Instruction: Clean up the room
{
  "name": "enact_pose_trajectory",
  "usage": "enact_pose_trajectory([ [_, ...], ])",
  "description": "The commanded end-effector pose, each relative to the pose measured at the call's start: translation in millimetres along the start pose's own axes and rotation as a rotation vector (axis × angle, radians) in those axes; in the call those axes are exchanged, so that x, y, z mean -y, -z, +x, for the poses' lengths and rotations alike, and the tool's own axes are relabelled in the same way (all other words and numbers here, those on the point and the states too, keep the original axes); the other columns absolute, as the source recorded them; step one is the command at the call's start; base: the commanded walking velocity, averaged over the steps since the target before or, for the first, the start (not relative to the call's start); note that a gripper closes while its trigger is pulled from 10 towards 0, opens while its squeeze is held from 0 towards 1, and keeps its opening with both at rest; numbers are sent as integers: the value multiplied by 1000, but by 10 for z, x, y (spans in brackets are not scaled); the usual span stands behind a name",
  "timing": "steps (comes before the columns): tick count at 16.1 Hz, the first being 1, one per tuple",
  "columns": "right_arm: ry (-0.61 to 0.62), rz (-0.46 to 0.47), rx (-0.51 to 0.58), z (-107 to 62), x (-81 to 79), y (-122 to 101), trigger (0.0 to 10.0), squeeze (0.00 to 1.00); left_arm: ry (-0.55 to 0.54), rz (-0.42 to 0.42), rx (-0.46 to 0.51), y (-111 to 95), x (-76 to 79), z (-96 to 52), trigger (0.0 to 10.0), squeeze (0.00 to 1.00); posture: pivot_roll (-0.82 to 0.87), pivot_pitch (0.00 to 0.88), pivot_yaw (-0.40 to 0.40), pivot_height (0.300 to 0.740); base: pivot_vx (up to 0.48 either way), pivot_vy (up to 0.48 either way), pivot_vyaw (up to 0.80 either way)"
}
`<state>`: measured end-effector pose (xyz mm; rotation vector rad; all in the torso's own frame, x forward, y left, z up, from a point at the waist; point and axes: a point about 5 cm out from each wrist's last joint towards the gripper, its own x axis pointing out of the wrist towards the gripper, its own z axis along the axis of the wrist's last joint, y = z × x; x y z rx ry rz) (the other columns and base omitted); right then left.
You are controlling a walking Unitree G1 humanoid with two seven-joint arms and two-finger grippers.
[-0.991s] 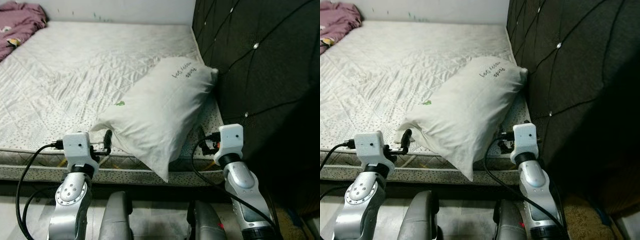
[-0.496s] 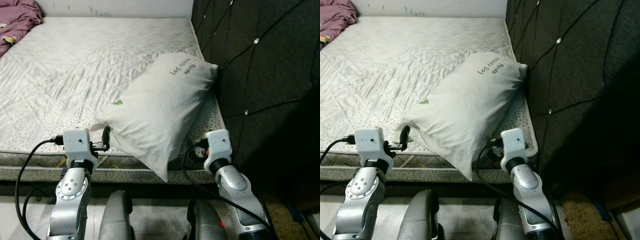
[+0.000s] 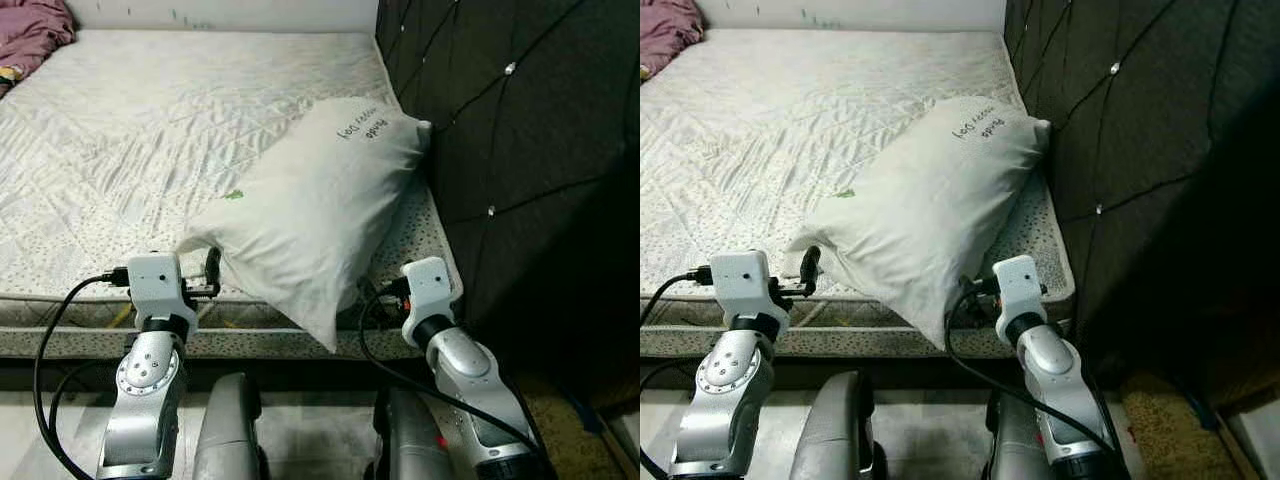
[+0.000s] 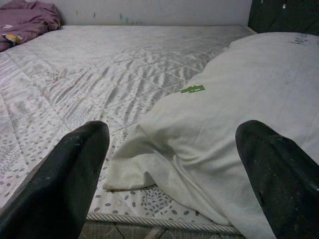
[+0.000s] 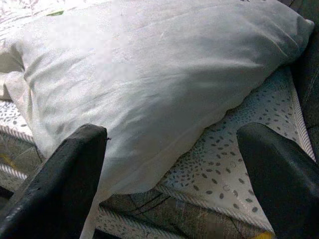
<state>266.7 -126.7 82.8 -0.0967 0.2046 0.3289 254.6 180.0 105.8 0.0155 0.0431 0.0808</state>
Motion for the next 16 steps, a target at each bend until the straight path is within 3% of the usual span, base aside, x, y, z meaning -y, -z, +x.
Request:
enact_pose_trajectory([
  [1,-7,3,-4,17,-5,2,10000,0,0,0,8,-7,-4,12,10000,0,-14,37,-5,579,0,0,0],
  [16,-75,-4,-6,59,-43,-16,10000,0,53,-22,27,-24,88,17,10000,0,-11,61,-9,579,278,0,0],
])
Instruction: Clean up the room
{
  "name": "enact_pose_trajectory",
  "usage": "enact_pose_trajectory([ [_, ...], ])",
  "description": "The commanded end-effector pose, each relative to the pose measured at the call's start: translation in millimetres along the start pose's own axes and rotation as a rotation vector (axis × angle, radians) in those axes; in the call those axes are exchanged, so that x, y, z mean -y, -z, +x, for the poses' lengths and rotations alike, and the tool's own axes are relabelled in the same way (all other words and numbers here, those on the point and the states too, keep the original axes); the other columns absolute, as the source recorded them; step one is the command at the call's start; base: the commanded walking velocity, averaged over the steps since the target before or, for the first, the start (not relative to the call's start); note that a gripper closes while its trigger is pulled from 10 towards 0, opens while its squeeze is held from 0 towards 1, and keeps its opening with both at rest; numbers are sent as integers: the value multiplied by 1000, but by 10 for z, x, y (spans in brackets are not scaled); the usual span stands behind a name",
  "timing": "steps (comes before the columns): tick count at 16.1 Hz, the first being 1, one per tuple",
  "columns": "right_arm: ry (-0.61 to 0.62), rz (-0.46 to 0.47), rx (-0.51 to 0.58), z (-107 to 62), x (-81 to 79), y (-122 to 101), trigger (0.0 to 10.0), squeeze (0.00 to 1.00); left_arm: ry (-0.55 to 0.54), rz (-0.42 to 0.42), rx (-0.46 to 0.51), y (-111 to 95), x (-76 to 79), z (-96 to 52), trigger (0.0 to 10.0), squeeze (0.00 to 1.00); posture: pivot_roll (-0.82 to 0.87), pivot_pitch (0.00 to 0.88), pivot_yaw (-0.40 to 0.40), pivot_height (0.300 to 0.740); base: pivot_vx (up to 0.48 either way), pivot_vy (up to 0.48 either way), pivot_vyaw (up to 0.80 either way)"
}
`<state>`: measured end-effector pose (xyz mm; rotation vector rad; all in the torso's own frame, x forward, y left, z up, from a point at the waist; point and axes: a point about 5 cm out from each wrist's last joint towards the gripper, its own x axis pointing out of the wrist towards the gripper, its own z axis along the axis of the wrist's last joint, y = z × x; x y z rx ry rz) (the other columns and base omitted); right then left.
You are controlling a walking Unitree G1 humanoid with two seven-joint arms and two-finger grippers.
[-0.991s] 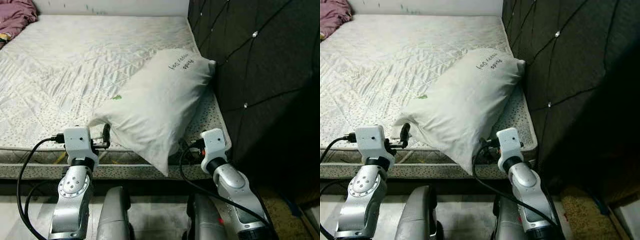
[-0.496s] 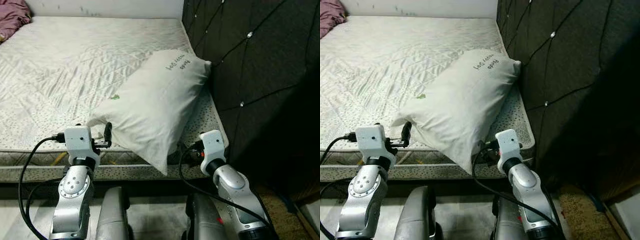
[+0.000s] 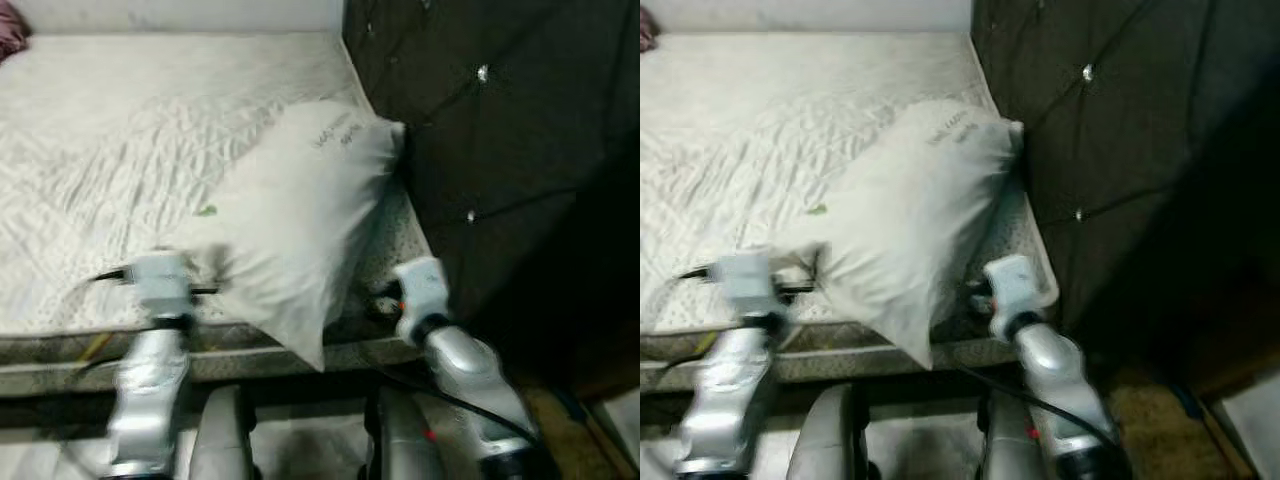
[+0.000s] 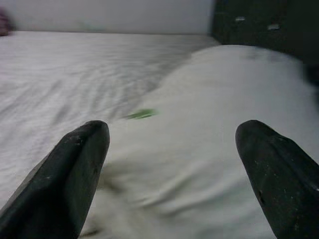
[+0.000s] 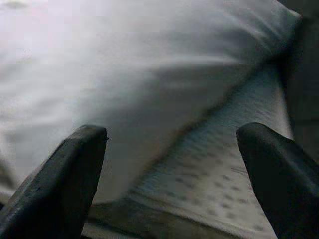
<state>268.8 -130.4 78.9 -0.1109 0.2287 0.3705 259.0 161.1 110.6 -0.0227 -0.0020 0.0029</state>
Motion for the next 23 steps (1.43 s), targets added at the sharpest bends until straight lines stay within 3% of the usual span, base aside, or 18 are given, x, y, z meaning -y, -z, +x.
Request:
enact_pose_trajectory([
  [1,-36,8,21,46,-82,-56,10000,0,-24,18,-17,25,-100,-20,10000,0,-11,61,-9,579,274,0,0],
  [7,-79,15,-22,82,-114,-1,10000,0,-73,42,-54,47,-153,-39,10000,0,-7,54,-4,565,52,0,0],
  [11,-161,6,-56,107,-155,18,10000,0,-155,103,-111,124,-291,-229,10000,0,20,65,-7,535,0,0,0],
  [14,-252,-58,-142,216,-184,101,10000,0,-192,138,-143,143,-360,-370,10000,0,54,87,-13,535,0,0,0],
  [17,-307,-72,-192,293,-219,120,10000,0,-208,146,-138,84,-392,-391,10000,0,82,113,-18,535,0,0,0],
  [21,-428,-73,-174,302,-312,78,10000,0,-202,154,-173,100,-417,-499,10000,0,95,114,-10,521,0,0,0],
  [23,-441,-84,-168,331,-346,63,10000,0,-223,199,-177,105,-459,-511,10000,0,96,114,-7,506,0,0,0],
])
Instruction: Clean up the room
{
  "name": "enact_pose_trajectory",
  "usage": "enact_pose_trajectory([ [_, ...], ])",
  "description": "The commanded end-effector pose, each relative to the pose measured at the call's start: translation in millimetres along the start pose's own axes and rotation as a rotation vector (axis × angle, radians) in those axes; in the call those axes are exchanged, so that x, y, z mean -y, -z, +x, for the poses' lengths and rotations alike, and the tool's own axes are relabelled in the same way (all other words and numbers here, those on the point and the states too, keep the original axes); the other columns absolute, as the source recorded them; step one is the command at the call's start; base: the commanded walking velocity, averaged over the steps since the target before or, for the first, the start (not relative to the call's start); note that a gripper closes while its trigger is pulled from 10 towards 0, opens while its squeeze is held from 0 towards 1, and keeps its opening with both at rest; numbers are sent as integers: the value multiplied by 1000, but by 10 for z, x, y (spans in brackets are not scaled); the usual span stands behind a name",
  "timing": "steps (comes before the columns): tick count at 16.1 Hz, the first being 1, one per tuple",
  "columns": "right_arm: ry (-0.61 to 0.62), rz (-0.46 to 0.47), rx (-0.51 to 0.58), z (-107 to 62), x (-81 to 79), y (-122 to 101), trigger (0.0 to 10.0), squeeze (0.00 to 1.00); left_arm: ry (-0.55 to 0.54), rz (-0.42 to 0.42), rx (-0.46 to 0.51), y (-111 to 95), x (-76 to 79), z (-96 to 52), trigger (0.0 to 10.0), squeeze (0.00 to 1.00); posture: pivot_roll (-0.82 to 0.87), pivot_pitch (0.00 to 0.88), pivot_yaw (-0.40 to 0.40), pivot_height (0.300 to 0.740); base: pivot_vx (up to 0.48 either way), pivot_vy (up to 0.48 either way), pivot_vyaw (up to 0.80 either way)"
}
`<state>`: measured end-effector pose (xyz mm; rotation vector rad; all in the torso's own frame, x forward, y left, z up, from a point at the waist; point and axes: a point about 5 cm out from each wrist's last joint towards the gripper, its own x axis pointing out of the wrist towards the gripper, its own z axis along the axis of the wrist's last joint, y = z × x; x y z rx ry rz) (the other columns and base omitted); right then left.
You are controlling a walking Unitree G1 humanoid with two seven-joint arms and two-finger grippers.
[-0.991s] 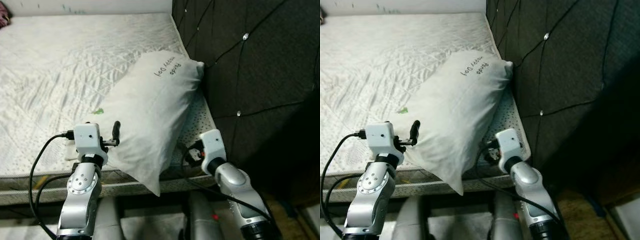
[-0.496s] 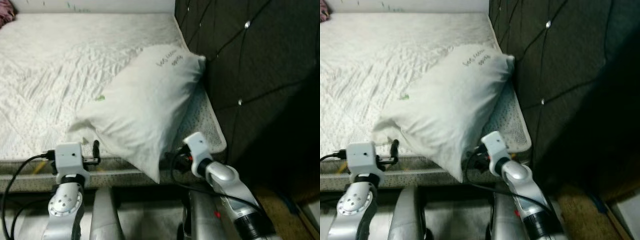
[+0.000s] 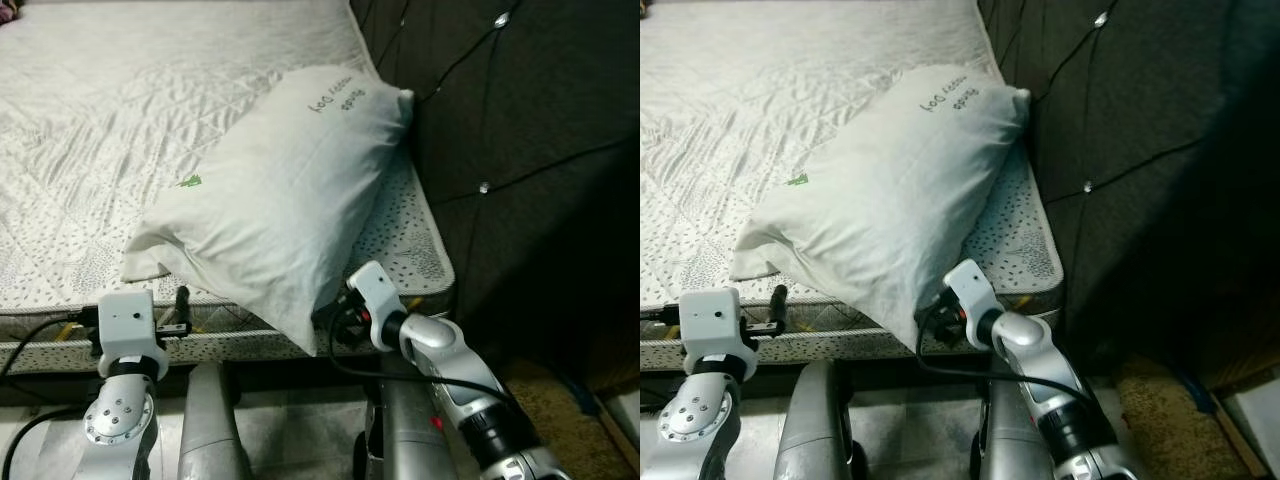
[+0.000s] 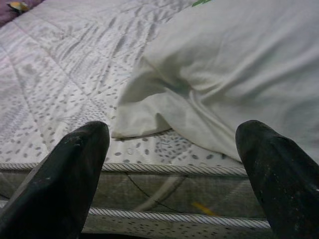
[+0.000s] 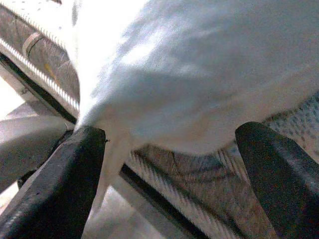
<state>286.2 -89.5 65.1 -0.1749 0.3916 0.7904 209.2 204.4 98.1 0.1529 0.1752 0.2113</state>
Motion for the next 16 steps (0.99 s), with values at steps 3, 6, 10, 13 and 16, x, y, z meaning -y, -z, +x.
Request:
enact_pose_trajectory([
  [3,-21,10,6,78,-48,-45,10000,0,-6,2,4,-22,-17,10,10000,0,93,106,-7,506,0,0,0],
  [6,-60,49,19,107,-76,-86,10000,0,-11,-8,15,-30,-6,19,10000,0,95,101,-16,506,0,0,0],
  [10,-187,114,28,6,27,-174,10000,0,-1,-19,21,-39,6,29,10000,0,93,99,-15,506,0,0,0],
  [13,-168,159,55,17,90,-240,10000,0,8,-23,24,-45,25,47,10000,0,89,98,-13,506,0,0,0],
  [16,-129,261,89,68,47,-323,10000,0,19,-30,28,-56,48,61,10000,0,91,95,-10,506,0,0,0],
])
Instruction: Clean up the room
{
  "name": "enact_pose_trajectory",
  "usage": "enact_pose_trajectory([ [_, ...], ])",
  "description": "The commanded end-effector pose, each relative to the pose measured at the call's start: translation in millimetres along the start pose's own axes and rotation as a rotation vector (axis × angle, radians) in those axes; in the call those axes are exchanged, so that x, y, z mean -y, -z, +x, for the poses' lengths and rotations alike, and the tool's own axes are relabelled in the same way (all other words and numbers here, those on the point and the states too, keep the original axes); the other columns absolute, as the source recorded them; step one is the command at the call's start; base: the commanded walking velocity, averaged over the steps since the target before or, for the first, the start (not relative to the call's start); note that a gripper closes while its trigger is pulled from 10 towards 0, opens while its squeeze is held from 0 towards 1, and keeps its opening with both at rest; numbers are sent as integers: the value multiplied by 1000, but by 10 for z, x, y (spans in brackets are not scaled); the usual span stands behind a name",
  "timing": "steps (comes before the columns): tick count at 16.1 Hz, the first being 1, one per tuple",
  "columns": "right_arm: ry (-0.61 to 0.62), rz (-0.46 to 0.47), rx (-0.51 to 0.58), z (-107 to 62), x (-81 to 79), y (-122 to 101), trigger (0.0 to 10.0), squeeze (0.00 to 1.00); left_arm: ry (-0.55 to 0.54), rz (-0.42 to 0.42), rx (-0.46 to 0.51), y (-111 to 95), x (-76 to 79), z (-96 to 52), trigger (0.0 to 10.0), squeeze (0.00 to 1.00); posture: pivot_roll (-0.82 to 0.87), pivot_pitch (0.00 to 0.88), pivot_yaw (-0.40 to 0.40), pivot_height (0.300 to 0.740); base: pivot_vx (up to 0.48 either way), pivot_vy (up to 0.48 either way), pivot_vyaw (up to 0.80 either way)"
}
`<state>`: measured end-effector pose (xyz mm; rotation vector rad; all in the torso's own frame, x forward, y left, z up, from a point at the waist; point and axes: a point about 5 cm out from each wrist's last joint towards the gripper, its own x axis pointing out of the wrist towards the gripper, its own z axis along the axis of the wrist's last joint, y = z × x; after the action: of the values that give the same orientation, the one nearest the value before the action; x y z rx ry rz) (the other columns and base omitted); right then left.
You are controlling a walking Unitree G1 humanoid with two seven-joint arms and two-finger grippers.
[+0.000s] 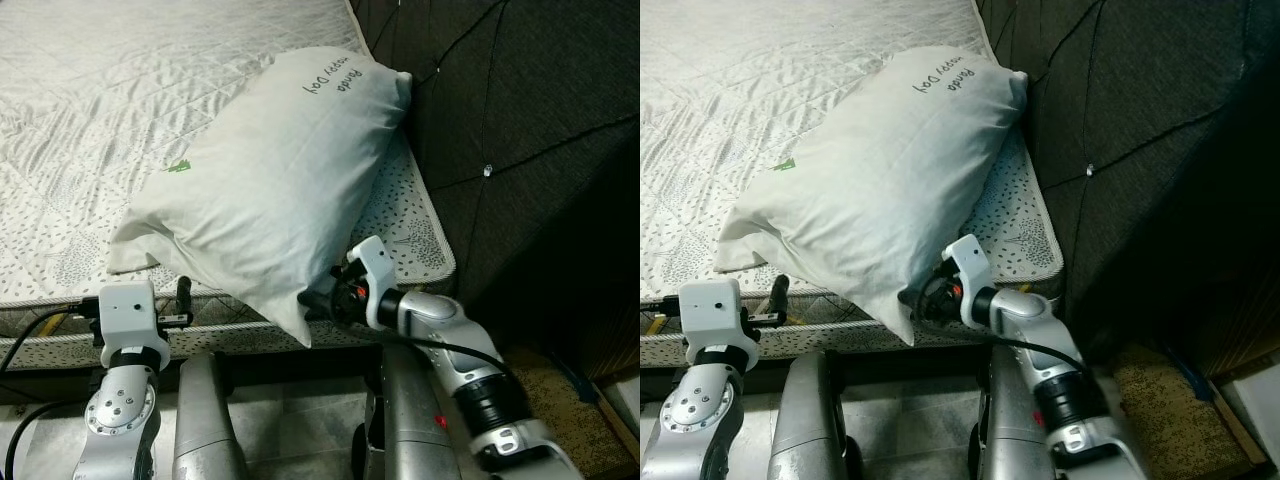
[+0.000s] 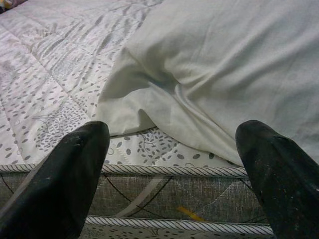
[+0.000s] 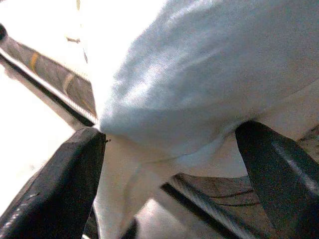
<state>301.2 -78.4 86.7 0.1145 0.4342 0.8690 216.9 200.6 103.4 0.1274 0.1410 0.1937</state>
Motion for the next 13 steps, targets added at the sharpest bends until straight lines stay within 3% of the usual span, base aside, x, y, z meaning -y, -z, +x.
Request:
enact_pose_trajectory([
  [1,-31,32,23,-4,-55,-64,10000,0,3,-3,-3,13,7,7,10000,0,92,94,-10,506,0,0,0],
  [4,-110,52,15,-32,-143,-71,10000,0,8,-3,-4,14,11,15,10000,0,88,93,-10,506,0,0,0],
  [6,-108,106,32,-34,-140,-118,10000,0,13,-4,-2,11,23,24,10000,0,87,91,-11,506,0,0,0],
  [9,-94,100,35,15,-218,-132,10000,0,15,-4,-2,9,37,36,10000,0,87,89,-11,506,0,0,0],
  [13,72,63,79,121,-277,-153,10000,0,14,-6,2,1,47,48,10000,0,86,87,-13,506,0,0,0],
])
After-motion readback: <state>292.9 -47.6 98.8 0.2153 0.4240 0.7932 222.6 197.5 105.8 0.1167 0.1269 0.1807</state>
